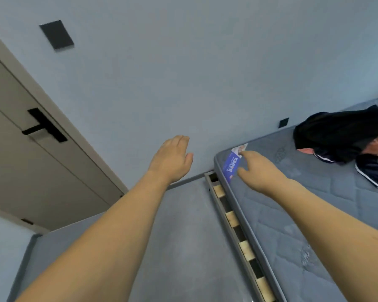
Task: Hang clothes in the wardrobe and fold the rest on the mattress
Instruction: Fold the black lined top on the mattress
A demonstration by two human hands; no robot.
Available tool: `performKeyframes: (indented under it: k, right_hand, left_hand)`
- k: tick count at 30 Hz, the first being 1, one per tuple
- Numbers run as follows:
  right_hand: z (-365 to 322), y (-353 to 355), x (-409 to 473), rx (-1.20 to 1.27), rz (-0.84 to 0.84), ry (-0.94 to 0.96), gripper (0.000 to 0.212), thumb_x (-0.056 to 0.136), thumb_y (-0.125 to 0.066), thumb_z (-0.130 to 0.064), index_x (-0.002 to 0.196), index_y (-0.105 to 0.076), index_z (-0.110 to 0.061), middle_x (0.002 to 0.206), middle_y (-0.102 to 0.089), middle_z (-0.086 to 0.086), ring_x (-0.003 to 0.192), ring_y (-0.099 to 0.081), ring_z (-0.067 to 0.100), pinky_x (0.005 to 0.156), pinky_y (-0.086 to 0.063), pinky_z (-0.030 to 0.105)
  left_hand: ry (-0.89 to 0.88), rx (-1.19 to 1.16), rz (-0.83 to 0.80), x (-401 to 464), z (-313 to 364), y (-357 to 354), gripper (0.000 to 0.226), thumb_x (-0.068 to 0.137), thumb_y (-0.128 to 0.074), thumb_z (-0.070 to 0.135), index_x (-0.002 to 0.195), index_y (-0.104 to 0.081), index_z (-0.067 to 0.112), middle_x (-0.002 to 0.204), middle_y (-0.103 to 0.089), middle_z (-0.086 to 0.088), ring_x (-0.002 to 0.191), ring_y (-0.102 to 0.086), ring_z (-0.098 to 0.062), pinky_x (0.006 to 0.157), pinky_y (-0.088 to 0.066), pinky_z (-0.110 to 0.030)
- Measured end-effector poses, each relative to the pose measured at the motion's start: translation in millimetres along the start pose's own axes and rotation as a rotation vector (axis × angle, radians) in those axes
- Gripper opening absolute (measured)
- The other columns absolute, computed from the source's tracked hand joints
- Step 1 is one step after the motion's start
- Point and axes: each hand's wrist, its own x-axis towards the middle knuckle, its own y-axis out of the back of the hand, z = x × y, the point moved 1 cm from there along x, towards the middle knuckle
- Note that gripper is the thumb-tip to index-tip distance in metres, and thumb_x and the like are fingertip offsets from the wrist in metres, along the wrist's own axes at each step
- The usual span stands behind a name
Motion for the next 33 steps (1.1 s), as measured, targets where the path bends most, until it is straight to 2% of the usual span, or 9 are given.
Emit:
performKeyframes:
  k: [6,11,15,20,25,29,33]
  right_hand:
    - [128,30,45,0.018,0.016,-0.153,0.059,0.097,-0.048,-0.022,0.151,-0.031,-0.006,0.156,-0.032,0.013,0.142,-0.033,0.03,0.114,-0.029,0.037]
    - [215,46,94,0.026,0.054,-0.278,0.054,0.094,-0.05,-0.021,0.145,-0.039,-0.005,0.15,-0.041,0.013,0.136,-0.04,0.032,0.111,-0.033,0.041]
    - [281,45,149,0.035,0.082,-0.345,0.052,0.093,-0.051,-0.02,0.143,-0.041,-0.005,0.148,-0.043,0.013,0.136,-0.04,0.031,0.11,-0.032,0.039]
    - [388,32,225,0.004,0.118,-0.477,0.048,0.092,-0.051,-0.017,0.137,-0.045,-0.003,0.143,-0.046,0.014,0.132,-0.042,0.032,0.108,-0.034,0.04]
    - [507,6,274,-0.05,0.207,-0.558,0.04,0.088,-0.051,-0.014,0.126,-0.052,-0.002,0.131,-0.053,0.013,0.12,-0.049,0.032,0.1,-0.037,0.042]
    - [598,-19,304,-0.07,0.346,-0.597,0.05,0.089,-0.055,-0.015,0.136,-0.047,0.0,0.137,-0.048,0.014,0.125,-0.047,0.034,0.104,-0.037,0.044]
    - [680,-40,332,-0.159,0.468,-0.608,0.07,0.089,-0.062,-0.022,0.151,-0.033,-0.007,0.156,-0.026,0.021,0.14,-0.032,0.037,0.111,-0.033,0.048]
  left_hand:
    - [-0.151,-0.03,-0.095,116,84,-70,0.053,0.104,-0.041,0.028,0.151,-0.032,0.006,0.157,-0.034,-0.012,0.143,-0.03,-0.028,0.117,-0.019,-0.033]
    - [-0.259,-0.051,-0.147,206,145,-128,0.047,0.102,-0.045,0.023,0.144,-0.041,0.003,0.148,-0.043,-0.015,0.134,-0.04,-0.031,0.11,-0.025,-0.033]
    - [-0.336,-0.078,-0.218,282,185,-193,0.051,0.102,-0.046,0.025,0.147,-0.038,0.001,0.15,-0.041,-0.016,0.136,-0.039,-0.032,0.114,-0.027,-0.037]
    - [-0.433,-0.121,-0.328,384,235,-308,0.052,0.1,-0.049,0.022,0.146,-0.039,-0.001,0.15,-0.041,-0.018,0.139,-0.037,-0.032,0.117,-0.026,-0.038]
    - [-0.495,-0.169,-0.386,456,289,-430,0.044,0.096,-0.053,0.016,0.137,-0.047,-0.001,0.138,-0.05,-0.017,0.128,-0.045,-0.034,0.11,-0.031,-0.038]
    - [-0.511,-0.207,-0.414,495,332,-518,0.054,0.098,-0.051,0.019,0.147,-0.037,0.002,0.153,-0.036,-0.014,0.14,-0.033,-0.03,0.116,-0.026,-0.037]
    - [-0.575,-0.176,-0.362,537,379,-581,0.062,0.096,-0.052,0.02,0.152,-0.029,0.007,0.161,-0.022,-0.012,0.146,-0.024,-0.03,0.118,-0.026,-0.043]
